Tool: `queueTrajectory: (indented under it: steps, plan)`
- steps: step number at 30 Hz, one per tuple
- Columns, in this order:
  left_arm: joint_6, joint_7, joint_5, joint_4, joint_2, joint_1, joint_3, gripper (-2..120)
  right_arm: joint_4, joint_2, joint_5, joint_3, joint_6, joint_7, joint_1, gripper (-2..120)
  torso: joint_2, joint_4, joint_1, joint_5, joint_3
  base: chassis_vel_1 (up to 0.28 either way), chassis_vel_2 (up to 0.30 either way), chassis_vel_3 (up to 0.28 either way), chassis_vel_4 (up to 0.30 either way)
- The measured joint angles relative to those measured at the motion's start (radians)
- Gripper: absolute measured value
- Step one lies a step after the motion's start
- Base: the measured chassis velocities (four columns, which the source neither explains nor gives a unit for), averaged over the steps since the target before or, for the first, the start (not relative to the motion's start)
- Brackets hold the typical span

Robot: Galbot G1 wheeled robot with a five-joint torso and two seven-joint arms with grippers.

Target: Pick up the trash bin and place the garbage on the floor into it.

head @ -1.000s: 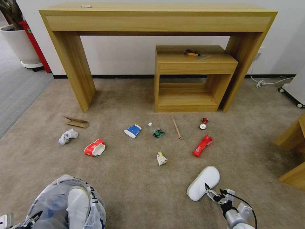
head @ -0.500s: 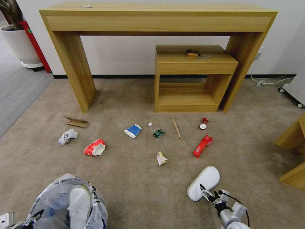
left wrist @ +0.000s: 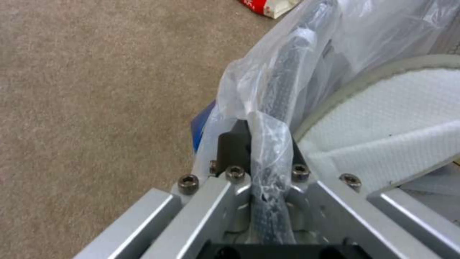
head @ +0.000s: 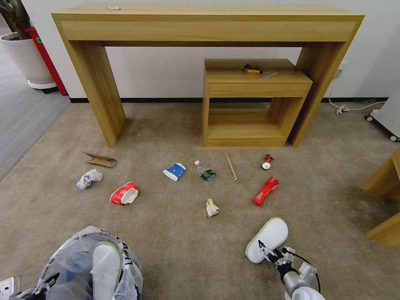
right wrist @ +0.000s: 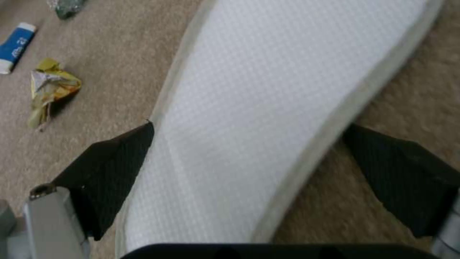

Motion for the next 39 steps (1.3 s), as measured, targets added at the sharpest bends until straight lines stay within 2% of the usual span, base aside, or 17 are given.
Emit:
queueTrajectory:
  steps: [12, 15, 17, 19, 20, 28, 30, 32, 34, 37, 39]
  plan:
    - [0.000, 0.007, 0.012, -0.017, -0.012, 0.005, 0.007, 0, -0.049, -0.002, -0.021, -0.021, 0.024, -0.020, 0.058, 99, 0.000, 0.0000, 0.000, 0.0001, 0.000, 0.000, 0.000, 0.000, 0.000]
    - [0.000, 0.006, 0.016, -0.021, -0.015, 0.004, 0.011, 0, -0.053, -0.002, -0.025, -0.028, 0.035, -0.025, 0.063, 86, 0.000, 0.0000, 0.000, 0.0000, 0.000, 0.000, 0.000, 0.000, 0.000]
    - [0.000, 0.006, 0.016, -0.022, -0.015, 0.004, 0.011, 0, -0.054, -0.002, -0.026, -0.028, 0.036, -0.026, 0.063, 84, 0.000, 0.0000, 0.000, 0.0001, 0.000, 0.000, 0.000, 0.000, 0.000]
    - [0.000, 0.005, 0.017, -0.025, -0.015, 0.003, 0.015, 0, -0.059, -0.002, -0.039, -0.030, 0.047, -0.029, 0.065, 70, 0.000, 0.0000, 0.000, 0.0000, 0.000, 0.000, 0.000, 0.000, 0.000]
    - [0.000, 0.005, 0.017, -0.025, -0.015, 0.003, 0.015, 0, -0.059, -0.002, -0.039, -0.030, 0.047, -0.029, 0.065, 70, 0.000, 0.0000, 0.000, 0.0000, 0.000, 0.000, 0.000, 0.000, 0.000]
    - [0.000, -0.001, 0.016, -0.028, -0.012, 0.001, 0.016, 0, -0.062, 0.002, -0.063, -0.031, 0.061, -0.028, 0.073, 40, 0.000, 0.0000, 0.000, 0.0000, 0.000, 0.000, 0.000, 0.000, 0.000]
    - [0.000, -0.002, 0.015, -0.029, -0.012, 0.000, 0.016, 0, -0.063, 0.003, -0.069, -0.031, 0.064, -0.028, 0.074, 38, 0.000, 0.0000, 0.000, 0.0000, 0.000, 0.000, 0.000, 0.000, 0.000]
    - [0.001, -0.009, 0.014, -0.032, -0.011, -0.002, 0.016, 0, -0.068, 0.003, -0.091, -0.031, 0.072, -0.027, 0.077, 27, 0.000, 0.0000, 0.000, 0.0001, 0.000, 0.000, 0.000, 0.000, 0.000]
    - [0.002, -0.012, 0.013, -0.033, -0.010, -0.003, 0.017, 0, -0.071, 0.003, -0.098, -0.031, 0.074, -0.027, 0.078, 24, 0.000, 0.0000, 0.000, 0.0000, 0.000, 0.000, 0.000, 0.000, 0.000]
    - [0.007, -0.024, 0.010, -0.038, -0.010, -0.009, 0.021, 0, -0.087, 0.004, -0.130, -0.031, 0.097, -0.027, 0.086, 6, 0.000, 0.0000, 0.000, 0.0001, 0.000, 0.000, 0.000, 0.000, 0.000]
    - [0.008, -0.027, 0.010, -0.040, -0.010, -0.012, 0.023, 0, -0.089, 0.003, -0.138, -0.031, 0.103, -0.027, 0.087, 3, 0.000, 0.0000, 0.000, 0.0001, 0.000, 0.000, 0.000, 0.000, 0.000]
